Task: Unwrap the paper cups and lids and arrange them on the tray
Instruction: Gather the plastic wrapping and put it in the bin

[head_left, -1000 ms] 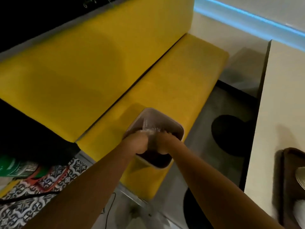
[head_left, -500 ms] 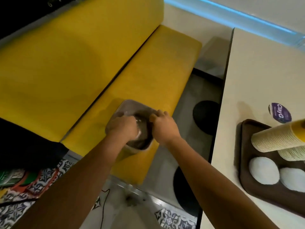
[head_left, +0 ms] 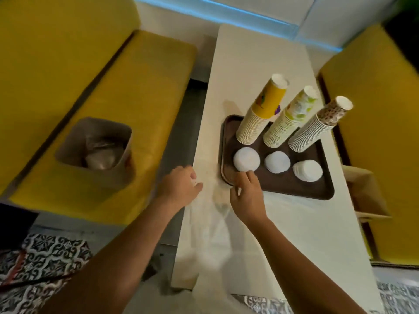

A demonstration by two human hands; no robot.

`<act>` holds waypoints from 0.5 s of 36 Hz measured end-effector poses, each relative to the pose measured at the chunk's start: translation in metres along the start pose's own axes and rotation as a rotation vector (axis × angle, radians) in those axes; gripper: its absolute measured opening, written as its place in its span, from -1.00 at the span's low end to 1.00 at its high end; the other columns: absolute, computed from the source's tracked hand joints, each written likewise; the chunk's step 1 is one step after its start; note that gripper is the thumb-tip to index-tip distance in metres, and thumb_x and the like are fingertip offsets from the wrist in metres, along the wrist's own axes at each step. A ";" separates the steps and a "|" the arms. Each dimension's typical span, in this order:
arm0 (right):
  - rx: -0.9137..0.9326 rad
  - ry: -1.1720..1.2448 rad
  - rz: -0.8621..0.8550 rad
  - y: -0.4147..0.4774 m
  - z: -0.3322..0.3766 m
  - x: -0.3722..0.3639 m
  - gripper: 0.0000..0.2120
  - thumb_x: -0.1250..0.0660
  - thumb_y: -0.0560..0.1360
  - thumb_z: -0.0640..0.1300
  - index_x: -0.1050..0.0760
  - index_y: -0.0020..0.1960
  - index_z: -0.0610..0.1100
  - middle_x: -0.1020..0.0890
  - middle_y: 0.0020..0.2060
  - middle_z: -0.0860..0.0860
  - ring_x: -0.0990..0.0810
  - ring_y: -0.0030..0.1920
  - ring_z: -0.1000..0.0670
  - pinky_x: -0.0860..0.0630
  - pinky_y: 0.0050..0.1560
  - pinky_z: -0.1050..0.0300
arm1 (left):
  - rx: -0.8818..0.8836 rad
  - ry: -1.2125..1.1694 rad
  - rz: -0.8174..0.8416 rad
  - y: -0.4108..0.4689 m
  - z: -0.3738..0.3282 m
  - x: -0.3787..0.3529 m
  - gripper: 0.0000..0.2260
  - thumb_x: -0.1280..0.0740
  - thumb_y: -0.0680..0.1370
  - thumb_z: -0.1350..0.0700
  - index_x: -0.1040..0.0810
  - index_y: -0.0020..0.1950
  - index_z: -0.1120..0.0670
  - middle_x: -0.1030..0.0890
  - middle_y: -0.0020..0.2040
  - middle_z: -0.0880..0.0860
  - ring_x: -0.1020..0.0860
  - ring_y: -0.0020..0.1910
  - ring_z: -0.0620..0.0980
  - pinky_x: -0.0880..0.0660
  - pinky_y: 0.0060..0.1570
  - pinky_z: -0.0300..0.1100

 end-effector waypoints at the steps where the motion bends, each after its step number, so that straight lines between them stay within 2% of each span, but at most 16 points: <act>1: -0.015 -0.015 0.006 -0.009 -0.017 0.006 -0.74 -0.39 0.53 -0.30 -0.54 0.20 -0.13 -0.53 0.09 -0.03 -0.46 0.02 -0.04 -0.48 0.02 0.12 | 0.033 0.031 0.019 -0.003 -0.006 -0.013 -0.56 -0.42 0.53 -0.27 -0.53 0.27 -0.02 -0.57 0.21 0.06 -0.59 0.14 0.11 -0.62 0.08 0.01; 3: -0.072 -0.080 0.029 -0.029 -0.056 0.023 -0.78 -0.41 0.55 -0.24 -0.56 0.18 -0.11 -0.52 0.10 -0.03 -0.49 0.06 -0.08 -0.52 0.05 0.07 | 0.119 0.097 0.068 -0.013 -0.020 -0.039 -0.29 -0.43 0.50 -0.34 -0.37 0.49 0.05 -0.43 0.40 0.16 -0.49 0.34 0.20 -0.57 0.22 0.07; 6: -0.190 -0.244 0.102 -0.055 -0.109 0.040 -0.72 -0.41 0.60 -0.02 -0.56 0.28 -0.03 -0.53 0.24 -0.05 -0.48 0.20 -0.10 -0.52 0.21 -0.01 | 0.197 0.133 0.113 -0.028 -0.037 -0.072 -0.18 -0.46 0.49 -0.30 -0.25 0.56 0.12 -0.30 0.50 0.23 -0.40 0.44 0.24 -0.50 0.28 0.07; 9: -0.326 -0.373 0.233 -0.072 -0.146 0.047 -0.60 -0.29 0.62 0.14 -0.43 0.42 0.06 -0.40 0.42 -0.08 -0.39 0.38 -0.18 -0.44 0.34 -0.17 | 0.220 0.158 0.088 -0.038 -0.045 -0.089 -0.27 -0.47 0.56 -0.17 -0.23 0.55 0.14 -0.28 0.51 0.25 -0.42 0.44 0.24 -0.49 0.30 0.03; 11: -0.320 -0.402 0.289 -0.081 -0.158 0.050 -0.59 -0.26 0.62 0.19 -0.39 0.40 0.08 -0.37 0.44 -0.08 -0.37 0.40 -0.20 -0.43 0.35 -0.21 | 0.215 0.138 0.059 -0.043 -0.051 -0.095 -0.40 -0.45 0.61 -0.05 -0.25 0.50 0.13 -0.37 0.44 0.25 -0.53 0.33 0.22 -0.53 0.22 -0.01; 13: -0.250 -0.411 0.291 -0.084 -0.160 0.051 -0.64 -0.25 0.64 0.17 -0.40 0.37 0.07 -0.39 0.41 -0.09 -0.40 0.36 -0.20 -0.45 0.33 -0.18 | 0.194 0.114 0.043 -0.044 -0.054 -0.098 -0.52 -0.41 0.63 0.11 -0.28 0.47 0.13 -0.50 0.34 0.22 -0.59 0.23 0.21 -0.57 0.14 0.00; 15: -0.183 -0.365 0.274 -0.087 -0.161 0.052 -0.71 -0.27 0.66 0.07 -0.46 0.35 0.02 -0.43 0.31 -0.10 -0.43 0.25 -0.18 -0.46 0.21 -0.08 | 0.186 0.098 0.055 -0.044 -0.056 -0.101 -0.59 -0.36 0.62 0.21 -0.35 0.44 0.12 -0.55 0.28 0.20 -0.59 0.20 0.21 -0.58 0.11 0.00; 18: -0.121 -0.307 0.265 -0.088 -0.161 0.052 -0.80 -0.26 0.66 -0.08 -0.55 0.23 -0.08 -0.51 0.11 -0.06 -0.47 0.06 -0.15 -0.43 0.05 -0.02 | 0.200 0.056 0.086 -0.044 -0.056 -0.102 -0.62 -0.39 0.59 0.18 -0.46 0.41 0.11 -0.56 0.30 0.16 -0.57 0.23 0.19 -0.56 0.15 -0.03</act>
Point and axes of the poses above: each hand's wrist, its own y-axis towards the middle knuckle, its own x-axis out of the back of the hand, z = x × y, the point moved 7 cm from there along y, towards the middle knuckle
